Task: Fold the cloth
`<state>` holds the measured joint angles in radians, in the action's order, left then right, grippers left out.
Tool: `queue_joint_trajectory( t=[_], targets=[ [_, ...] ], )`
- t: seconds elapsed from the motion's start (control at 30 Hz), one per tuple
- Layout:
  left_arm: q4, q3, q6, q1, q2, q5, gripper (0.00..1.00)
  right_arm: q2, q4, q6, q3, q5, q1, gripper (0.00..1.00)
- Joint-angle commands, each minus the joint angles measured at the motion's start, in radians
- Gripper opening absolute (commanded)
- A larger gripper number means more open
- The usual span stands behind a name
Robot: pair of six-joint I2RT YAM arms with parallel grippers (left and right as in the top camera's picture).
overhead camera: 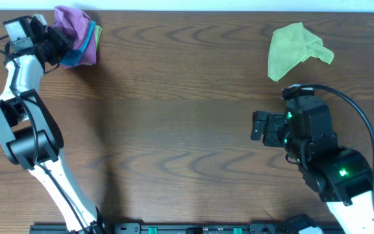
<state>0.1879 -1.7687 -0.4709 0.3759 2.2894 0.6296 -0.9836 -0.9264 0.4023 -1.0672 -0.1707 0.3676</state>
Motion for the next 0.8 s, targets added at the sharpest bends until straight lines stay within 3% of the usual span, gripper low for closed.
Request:
queue_joint_trajectory(
  t=[0.0,0.23,0.27,0.33,0.4,0.5,0.77],
  targets=[
    [0.043,-0.011,0.031,0.024,0.001,-0.009,0.06,0.002,0.006,0.012,-0.019,0.003,-0.016,0.99],
    [0.063,-0.011,0.045,0.035,0.001,-0.008,0.06,0.002,0.031,0.012,-0.019,0.003,-0.016,0.99],
    [0.064,-0.011,0.045,0.035,0.001,-0.008,0.13,0.002,0.034,0.012,-0.019,0.003,-0.016,0.99],
    [0.062,-0.011,0.046,0.034,0.001,0.000,0.39,0.002,0.037,0.012,-0.019,0.003,-0.016,0.99],
    [0.062,-0.011,0.047,0.034,0.001,0.003,0.55,0.002,0.036,0.012,-0.019,0.003,-0.016,0.99],
    [0.062,-0.011,0.061,0.034,-0.001,0.018,0.71,0.002,0.036,0.012,-0.019,0.003,-0.016,0.99],
    [0.077,-0.011,0.094,0.043,-0.037,0.013,0.95,-0.030,0.037,0.012,-0.019,0.003,-0.016,0.99]
  ],
)
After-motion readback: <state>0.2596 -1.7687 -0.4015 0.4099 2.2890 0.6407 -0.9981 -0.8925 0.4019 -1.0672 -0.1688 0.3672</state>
